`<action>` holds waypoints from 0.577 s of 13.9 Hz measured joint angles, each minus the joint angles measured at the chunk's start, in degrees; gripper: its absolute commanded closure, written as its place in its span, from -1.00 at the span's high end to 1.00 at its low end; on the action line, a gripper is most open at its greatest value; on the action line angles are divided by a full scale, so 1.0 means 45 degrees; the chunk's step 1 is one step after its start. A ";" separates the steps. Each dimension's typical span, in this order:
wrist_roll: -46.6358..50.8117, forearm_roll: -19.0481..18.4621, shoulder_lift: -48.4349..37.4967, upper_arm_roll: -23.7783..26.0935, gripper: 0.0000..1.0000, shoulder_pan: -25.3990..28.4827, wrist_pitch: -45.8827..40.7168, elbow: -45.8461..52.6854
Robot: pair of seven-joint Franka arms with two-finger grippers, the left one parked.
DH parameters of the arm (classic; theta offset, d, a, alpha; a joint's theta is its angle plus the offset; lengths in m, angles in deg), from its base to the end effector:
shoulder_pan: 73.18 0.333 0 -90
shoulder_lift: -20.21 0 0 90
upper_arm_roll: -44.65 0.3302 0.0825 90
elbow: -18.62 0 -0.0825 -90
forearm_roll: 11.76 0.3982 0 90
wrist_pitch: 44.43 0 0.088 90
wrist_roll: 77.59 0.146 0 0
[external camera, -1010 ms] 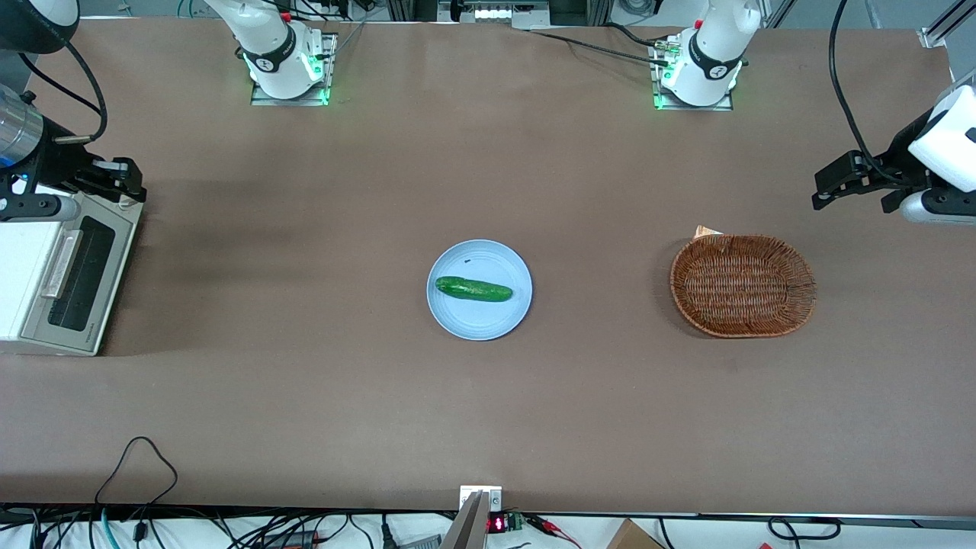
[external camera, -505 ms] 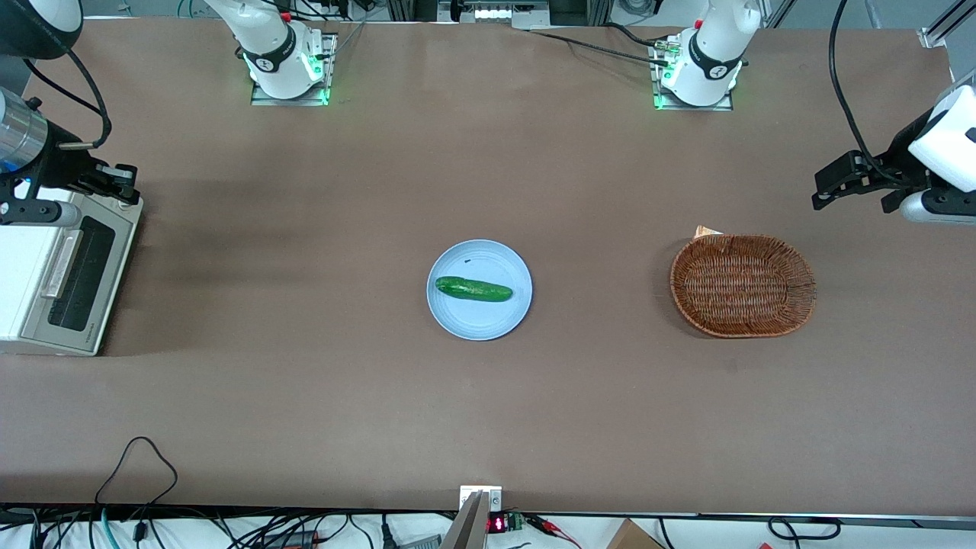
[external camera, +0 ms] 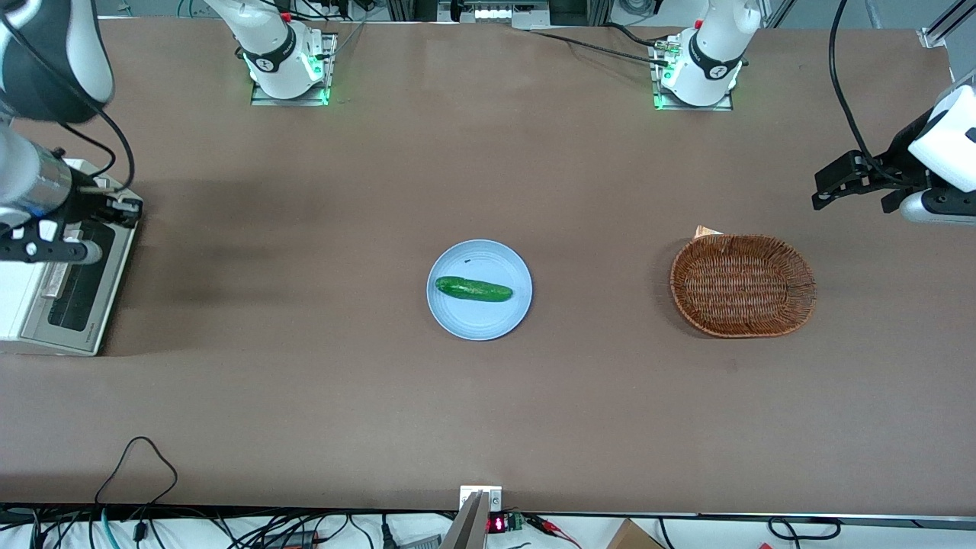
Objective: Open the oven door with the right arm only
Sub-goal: 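Lower the closed right gripper toward the toaster oven door handle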
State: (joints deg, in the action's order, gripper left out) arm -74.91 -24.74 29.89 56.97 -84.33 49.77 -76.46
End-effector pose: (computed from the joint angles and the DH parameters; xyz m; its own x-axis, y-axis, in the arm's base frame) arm 0.6036 -0.0256 0.4678 0.9851 -0.0058 -0.1719 0.0275 -0.9813 0.1906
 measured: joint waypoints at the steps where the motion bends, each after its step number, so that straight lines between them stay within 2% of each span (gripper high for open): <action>1: 0.0007 -0.0678 0.0230 -0.0031 -1.00 -0.0006 0.0118 -0.0086; 3: 0.0041 -0.2063 0.0652 -0.0170 -1.00 -0.0053 0.0627 -0.0385; 8: 0.1042 -0.4925 0.1852 -0.0644 -1.00 -0.0292 0.1727 -0.0884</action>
State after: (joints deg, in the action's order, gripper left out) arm -70.22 -46.90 38.23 54.07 -85.64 57.55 -80.44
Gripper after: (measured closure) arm 0.991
